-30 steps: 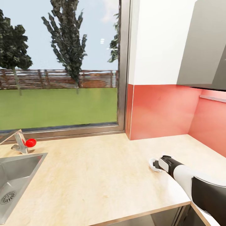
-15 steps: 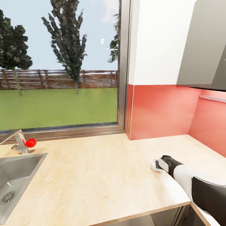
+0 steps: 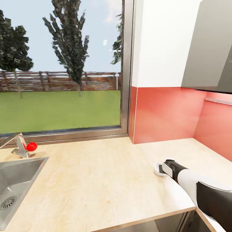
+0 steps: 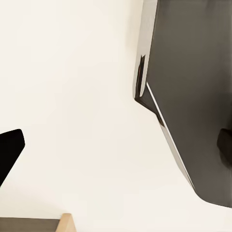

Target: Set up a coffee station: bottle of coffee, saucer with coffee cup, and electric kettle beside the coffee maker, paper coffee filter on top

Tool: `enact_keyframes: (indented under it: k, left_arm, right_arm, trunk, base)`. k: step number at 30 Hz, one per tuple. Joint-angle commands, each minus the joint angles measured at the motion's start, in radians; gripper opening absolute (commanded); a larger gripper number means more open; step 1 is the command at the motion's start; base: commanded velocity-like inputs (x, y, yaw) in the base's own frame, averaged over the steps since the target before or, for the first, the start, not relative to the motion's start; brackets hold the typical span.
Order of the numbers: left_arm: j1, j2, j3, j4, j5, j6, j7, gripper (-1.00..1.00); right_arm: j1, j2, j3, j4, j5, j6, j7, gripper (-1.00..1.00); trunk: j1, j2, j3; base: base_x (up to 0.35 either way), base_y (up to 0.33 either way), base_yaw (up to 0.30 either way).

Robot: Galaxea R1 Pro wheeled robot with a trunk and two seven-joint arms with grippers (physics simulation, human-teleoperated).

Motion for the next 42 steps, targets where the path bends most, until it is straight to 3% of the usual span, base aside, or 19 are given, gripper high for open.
enact_keyframes:
  k: [1,12,24,28,42]
  left_arm:
    - [0.0,0.001,0.008,-0.002,-0.009,-0.002,-0.004,1.0]
    - [0.0,0.004,0.007,-0.004,-0.011,-0.003,-0.003,1.0]
    - [0.0,0.005,0.01,-0.007,-0.011,-0.003,-0.003,1.0]
    - [-0.006,-0.009,0.018,-0.028,-0.005,-0.018,-0.001,1.0]
    - [-0.011,-0.007,0.016,-0.036,-0.005,-0.018,-0.001,1.0]
  right_arm:
    - [0.002,0.002,-0.026,-0.011,-0.038,0.0,-0.002,-1.0]
    - [0.0,0.004,-0.03,-0.116,-0.038,0.004,-0.004,-1.0]
    - [-0.008,0.002,-0.031,-0.298,-0.037,0.006,-0.007,-1.0]
    - [-0.021,0.015,-0.04,-0.278,-0.033,-0.012,-0.007,-1.0]
    - [-0.038,0.003,-0.04,-0.317,-0.033,-0.063,-0.004,-1.0]
  trunk:
    - [0.001,-0.001,-0.002]
    - [0.001,-0.001,-0.002]
    - [0.001,-0.001,-0.002]
    - [0.001,-0.001,-0.002]
    - [0.001,-0.001,-0.002]
  base:
    - [0.0,0.0,0.0]
    - [0.0,0.0,0.0]
    - [0.0,0.0,0.0]
    - [0.0,0.0,0.0]
    - [0.0,0.0,0.0]
